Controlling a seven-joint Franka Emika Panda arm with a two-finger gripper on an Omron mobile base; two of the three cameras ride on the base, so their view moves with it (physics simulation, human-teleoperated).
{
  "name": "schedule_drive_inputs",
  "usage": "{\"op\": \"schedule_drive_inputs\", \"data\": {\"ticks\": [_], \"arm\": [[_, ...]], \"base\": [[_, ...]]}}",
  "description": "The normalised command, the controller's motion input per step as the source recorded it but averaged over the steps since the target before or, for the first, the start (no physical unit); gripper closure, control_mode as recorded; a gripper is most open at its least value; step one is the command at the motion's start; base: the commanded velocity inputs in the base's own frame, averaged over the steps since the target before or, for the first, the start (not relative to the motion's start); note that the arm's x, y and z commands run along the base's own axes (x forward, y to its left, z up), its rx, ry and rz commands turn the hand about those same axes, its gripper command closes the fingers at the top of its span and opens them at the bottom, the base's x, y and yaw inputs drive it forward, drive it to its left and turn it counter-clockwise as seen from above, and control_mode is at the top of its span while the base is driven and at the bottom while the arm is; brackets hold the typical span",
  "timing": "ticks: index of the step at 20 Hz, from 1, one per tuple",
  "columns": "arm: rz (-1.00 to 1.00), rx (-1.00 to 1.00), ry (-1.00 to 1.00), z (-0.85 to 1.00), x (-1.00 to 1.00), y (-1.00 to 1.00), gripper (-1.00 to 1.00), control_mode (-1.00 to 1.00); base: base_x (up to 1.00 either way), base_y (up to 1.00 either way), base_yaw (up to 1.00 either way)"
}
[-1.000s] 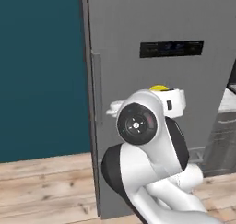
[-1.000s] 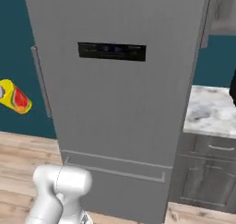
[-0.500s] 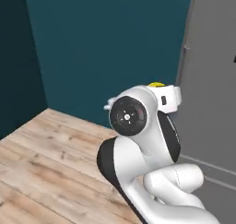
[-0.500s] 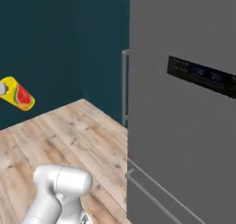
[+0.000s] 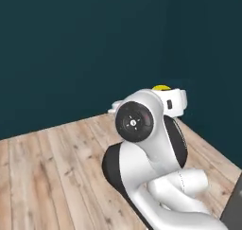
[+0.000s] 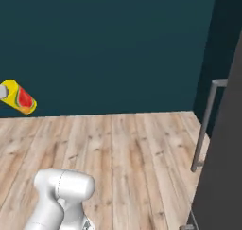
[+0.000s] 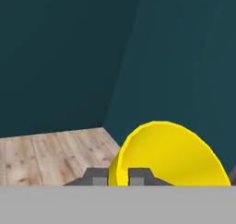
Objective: Open the cabinet directly in front. Then move the liquor and the cup to the dining counter with the jar on it.
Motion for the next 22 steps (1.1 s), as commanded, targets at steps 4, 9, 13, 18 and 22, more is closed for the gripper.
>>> {"op": "schedule_drive_inputs", "data": {"ticks": [4, 9, 13, 18, 22], "arm": [[0.0, 0.0, 0.0, 0.0, 0.0, 0.0, 1.0, 1.0], [0.0, 0.0, 0.0, 0.0, 0.0, 0.0, 1.0, 1.0], [0.0, 0.0, 0.0, 0.0, 0.0, 0.0, 1.0, 1.0], [0.0, 0.0, 0.0, 0.0, 0.0, 0.0, 1.0, 1.0], [0.0, 0.0, 0.0, 0.0, 0.0, 0.0, 1.0, 1.0]], "base": [[0.0, 0.19, 0.92], [0.0, 0.22, 0.54], [0.77, -0.18, 0.0], [1.0, -0.6, 0.0], [1.0, -0.64, 0.0]]}}
